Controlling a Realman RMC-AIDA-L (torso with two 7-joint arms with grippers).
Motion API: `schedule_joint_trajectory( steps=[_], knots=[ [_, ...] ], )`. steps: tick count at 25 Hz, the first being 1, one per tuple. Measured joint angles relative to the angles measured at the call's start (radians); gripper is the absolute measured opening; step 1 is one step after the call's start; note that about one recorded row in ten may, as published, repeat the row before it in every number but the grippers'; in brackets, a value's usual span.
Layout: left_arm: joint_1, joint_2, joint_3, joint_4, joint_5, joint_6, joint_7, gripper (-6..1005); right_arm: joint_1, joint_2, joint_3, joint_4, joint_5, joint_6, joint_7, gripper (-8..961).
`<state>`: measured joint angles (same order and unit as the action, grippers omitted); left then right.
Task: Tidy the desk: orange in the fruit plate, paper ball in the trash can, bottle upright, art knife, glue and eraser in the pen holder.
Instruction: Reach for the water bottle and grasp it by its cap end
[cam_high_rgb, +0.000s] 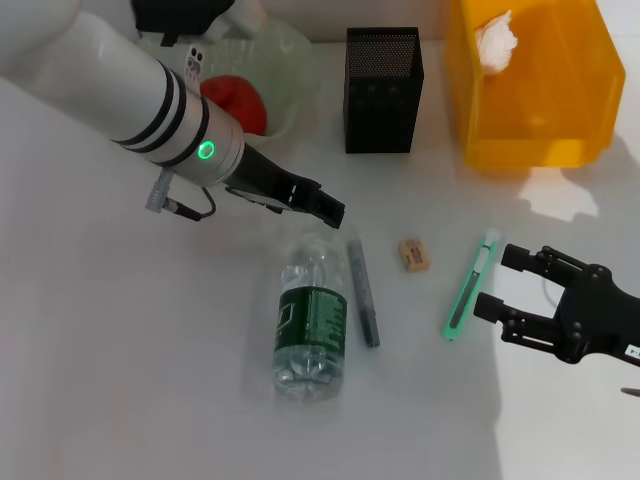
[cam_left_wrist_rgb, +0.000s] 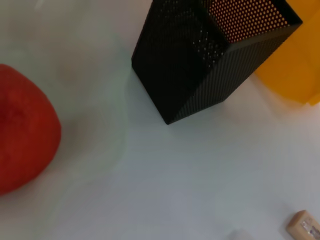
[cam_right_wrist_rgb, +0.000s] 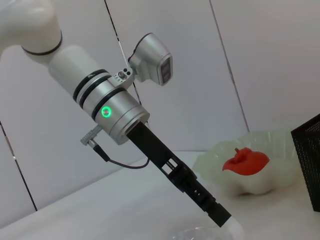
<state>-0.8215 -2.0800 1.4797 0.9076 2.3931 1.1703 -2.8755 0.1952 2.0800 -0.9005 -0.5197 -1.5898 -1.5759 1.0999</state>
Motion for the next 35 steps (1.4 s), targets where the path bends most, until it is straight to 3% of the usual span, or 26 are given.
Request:
schedule_joint_trajectory(
  steps=[13,35],
  knots=[
    [0.031,0.000,0.082,-0.013,-0.056,-0.071,0.000,810,0.003,0.000,0.000,0.015,0.001,0.006,-0.001,846],
    [0.035,0.000,0.121,-0.048,-0.078,-0.131,0.001,795,-0.001,0.000,0.000,0.027,0.006,0.019,-0.002,846]
  ],
)
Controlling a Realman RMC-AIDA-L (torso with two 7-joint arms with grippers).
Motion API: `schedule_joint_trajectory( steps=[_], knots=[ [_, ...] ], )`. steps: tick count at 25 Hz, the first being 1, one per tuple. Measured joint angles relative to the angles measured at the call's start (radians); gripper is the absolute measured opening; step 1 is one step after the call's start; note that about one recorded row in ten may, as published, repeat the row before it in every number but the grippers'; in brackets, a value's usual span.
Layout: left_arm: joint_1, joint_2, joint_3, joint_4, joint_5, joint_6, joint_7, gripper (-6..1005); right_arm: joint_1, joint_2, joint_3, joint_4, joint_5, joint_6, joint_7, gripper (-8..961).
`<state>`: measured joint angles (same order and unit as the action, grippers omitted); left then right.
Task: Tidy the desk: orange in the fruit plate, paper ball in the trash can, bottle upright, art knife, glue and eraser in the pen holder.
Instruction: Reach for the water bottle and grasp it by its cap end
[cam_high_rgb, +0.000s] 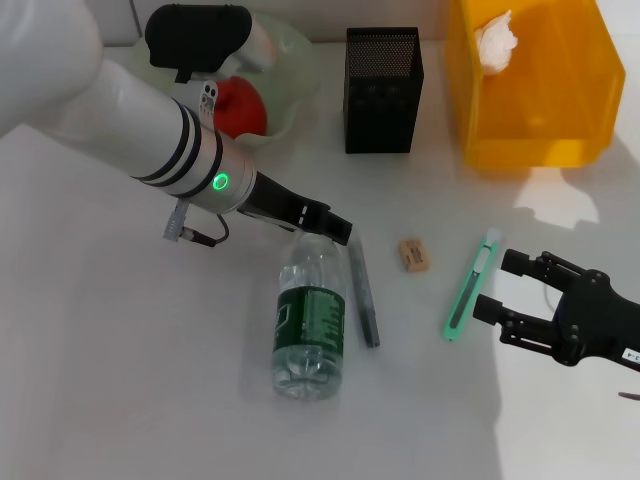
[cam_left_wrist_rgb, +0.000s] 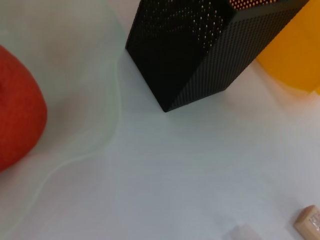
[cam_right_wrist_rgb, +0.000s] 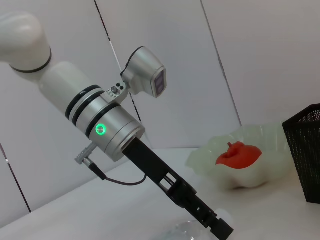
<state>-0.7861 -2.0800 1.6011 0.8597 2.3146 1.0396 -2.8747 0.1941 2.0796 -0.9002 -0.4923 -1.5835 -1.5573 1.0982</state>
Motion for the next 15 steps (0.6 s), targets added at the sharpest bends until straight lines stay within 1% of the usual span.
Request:
schedule_joint_trajectory(
  steps=[5,10,13,15],
  knots=[
    [0.000,0.000,0.009,-0.002,0.000,-0.005,0.000,792,0.000,-0.001,0.001,0.000,0.001,0.007,0.000,846],
    [0.001,0.000,0.011,-0.011,0.000,-0.008,-0.001,560,0.003,-0.001,0.001,0.001,0.001,0.011,0.000,846],
    [0.001,0.000,0.012,-0.011,0.002,-0.008,0.001,483,0.003,-0.001,0.001,0.001,0.001,0.011,0.000,845],
    [0.001,0.000,0.013,-0.009,0.004,-0.007,0.002,483,0.004,-0.001,0.001,0.001,0.001,0.011,0.000,845]
  ],
)
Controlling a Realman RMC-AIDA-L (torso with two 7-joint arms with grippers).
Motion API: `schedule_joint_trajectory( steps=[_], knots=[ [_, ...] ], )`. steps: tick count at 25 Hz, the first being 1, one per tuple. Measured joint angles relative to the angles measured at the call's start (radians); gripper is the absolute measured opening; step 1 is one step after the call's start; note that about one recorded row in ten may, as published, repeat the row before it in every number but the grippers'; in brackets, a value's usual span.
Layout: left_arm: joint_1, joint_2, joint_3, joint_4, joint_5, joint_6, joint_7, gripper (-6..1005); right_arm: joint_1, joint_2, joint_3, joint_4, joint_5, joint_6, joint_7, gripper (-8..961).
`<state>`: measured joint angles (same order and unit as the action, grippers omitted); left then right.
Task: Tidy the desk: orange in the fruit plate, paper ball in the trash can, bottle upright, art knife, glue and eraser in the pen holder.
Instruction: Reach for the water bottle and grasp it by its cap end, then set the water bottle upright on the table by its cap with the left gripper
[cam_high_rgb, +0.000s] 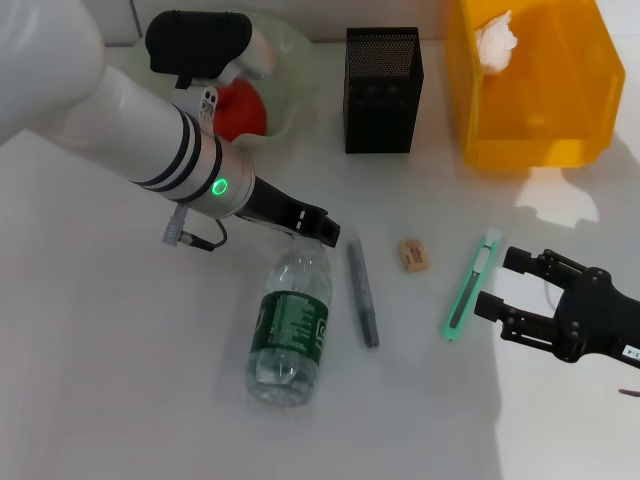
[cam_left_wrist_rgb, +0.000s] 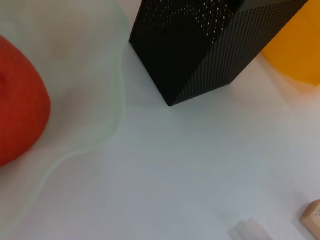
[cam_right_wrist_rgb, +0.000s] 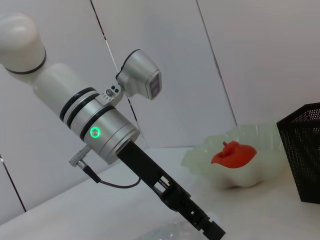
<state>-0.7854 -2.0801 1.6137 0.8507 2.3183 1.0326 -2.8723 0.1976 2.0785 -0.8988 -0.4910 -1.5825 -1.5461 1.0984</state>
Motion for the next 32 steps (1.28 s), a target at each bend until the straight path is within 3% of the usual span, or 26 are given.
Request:
schedule_joint_trajectory(
  steps=[9,10,16,20,32],
  knots=[
    [0.027,0.001,0.009,0.052,0.006,0.006,0.026,481,0.000,0.000,0.000,0.000,0.000,0.000,0.001,845],
    [0.087,0.006,0.011,0.155,0.003,0.014,0.059,480,0.000,0.000,0.005,0.000,0.000,0.000,0.003,845],
    [0.177,0.008,0.000,0.288,-0.021,0.028,0.160,479,0.001,0.000,0.015,0.000,0.001,-0.001,0.006,845],
    [0.272,0.008,-0.022,0.426,-0.098,0.034,0.296,478,0.012,0.002,0.015,0.000,0.001,-0.001,0.011,845],
    [0.366,0.011,-0.175,0.491,-0.292,0.114,0.502,476,0.044,0.005,0.015,0.000,0.011,-0.009,0.045,845]
  ],
)
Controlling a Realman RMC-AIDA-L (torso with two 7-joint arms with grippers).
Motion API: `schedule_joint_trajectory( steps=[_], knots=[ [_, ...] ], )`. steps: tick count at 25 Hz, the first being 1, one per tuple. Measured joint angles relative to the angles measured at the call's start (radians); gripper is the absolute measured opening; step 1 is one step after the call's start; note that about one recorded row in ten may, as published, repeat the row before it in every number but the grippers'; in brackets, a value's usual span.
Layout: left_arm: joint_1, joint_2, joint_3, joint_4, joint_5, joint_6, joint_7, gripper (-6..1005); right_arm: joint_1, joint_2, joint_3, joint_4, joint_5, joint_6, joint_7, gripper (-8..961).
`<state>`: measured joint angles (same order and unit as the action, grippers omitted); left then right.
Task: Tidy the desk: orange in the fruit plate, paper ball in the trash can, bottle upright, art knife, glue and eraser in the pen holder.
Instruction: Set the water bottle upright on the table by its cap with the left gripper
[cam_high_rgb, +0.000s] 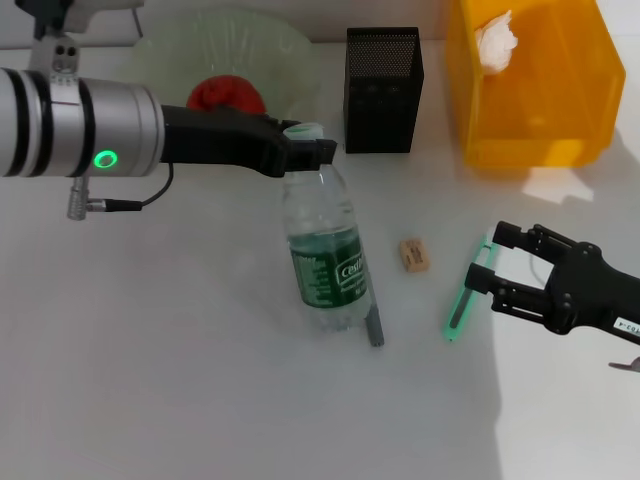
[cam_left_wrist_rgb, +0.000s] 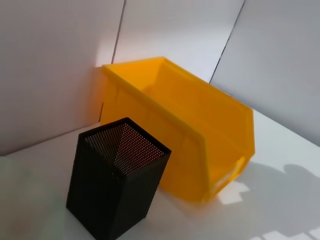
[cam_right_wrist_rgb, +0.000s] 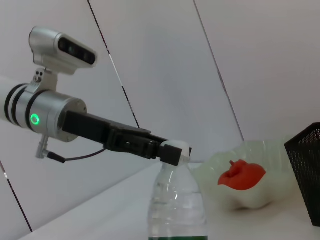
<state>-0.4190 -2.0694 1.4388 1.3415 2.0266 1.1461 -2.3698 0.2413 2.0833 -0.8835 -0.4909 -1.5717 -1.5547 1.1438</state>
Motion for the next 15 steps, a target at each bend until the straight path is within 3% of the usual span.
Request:
schedule_joint_trajectory(
  steps=[15],
  knots=[
    [0.070,0.002,-0.108,0.016,-0.092,0.034,0.151,458,0.034,-0.002,0.000,0.022,0.017,0.000,0.006,845]
  ],
)
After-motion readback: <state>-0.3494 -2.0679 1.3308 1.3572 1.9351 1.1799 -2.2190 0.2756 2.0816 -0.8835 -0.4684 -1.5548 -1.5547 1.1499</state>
